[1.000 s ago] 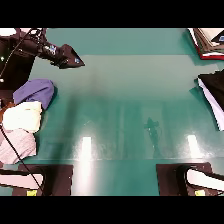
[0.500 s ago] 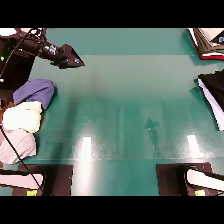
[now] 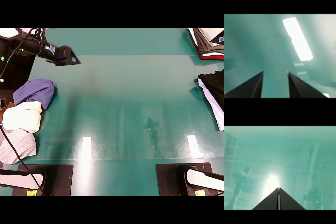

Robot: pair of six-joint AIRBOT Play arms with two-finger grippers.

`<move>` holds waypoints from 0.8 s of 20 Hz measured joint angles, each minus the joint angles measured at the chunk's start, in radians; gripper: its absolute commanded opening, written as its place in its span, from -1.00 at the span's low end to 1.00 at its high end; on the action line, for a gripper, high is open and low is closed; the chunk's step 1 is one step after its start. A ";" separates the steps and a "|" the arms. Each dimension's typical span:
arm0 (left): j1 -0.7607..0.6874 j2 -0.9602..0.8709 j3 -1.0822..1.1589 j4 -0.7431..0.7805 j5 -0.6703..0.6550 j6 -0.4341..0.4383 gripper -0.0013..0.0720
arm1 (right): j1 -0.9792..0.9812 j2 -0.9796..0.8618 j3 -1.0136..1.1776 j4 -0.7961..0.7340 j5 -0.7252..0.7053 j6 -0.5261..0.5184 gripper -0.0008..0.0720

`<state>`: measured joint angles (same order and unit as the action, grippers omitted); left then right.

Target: Fold the shirts.

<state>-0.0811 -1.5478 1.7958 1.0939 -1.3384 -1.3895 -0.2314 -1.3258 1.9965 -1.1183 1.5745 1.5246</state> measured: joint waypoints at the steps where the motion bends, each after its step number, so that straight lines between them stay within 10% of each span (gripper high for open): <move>1: 0.000 -0.001 -0.001 0.119 -0.012 -0.016 0.06 | 0.000 0.000 0.000 0.000 0.000 0.000 -0.92; 3: 0.012 -0.003 -0.012 0.348 -0.027 -0.054 0.60 | 0.000 0.000 0.000 0.000 0.000 0.000 -0.92; 16: 0.190 -0.028 -0.359 0.672 0.240 -0.145 0.51 | 0.000 0.000 0.000 0.000 0.031 0.000 -0.92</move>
<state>0.1089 -1.5761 1.4372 1.7660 -1.0988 -1.5341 -0.2314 -1.3258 1.9965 -1.1183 1.6058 1.5249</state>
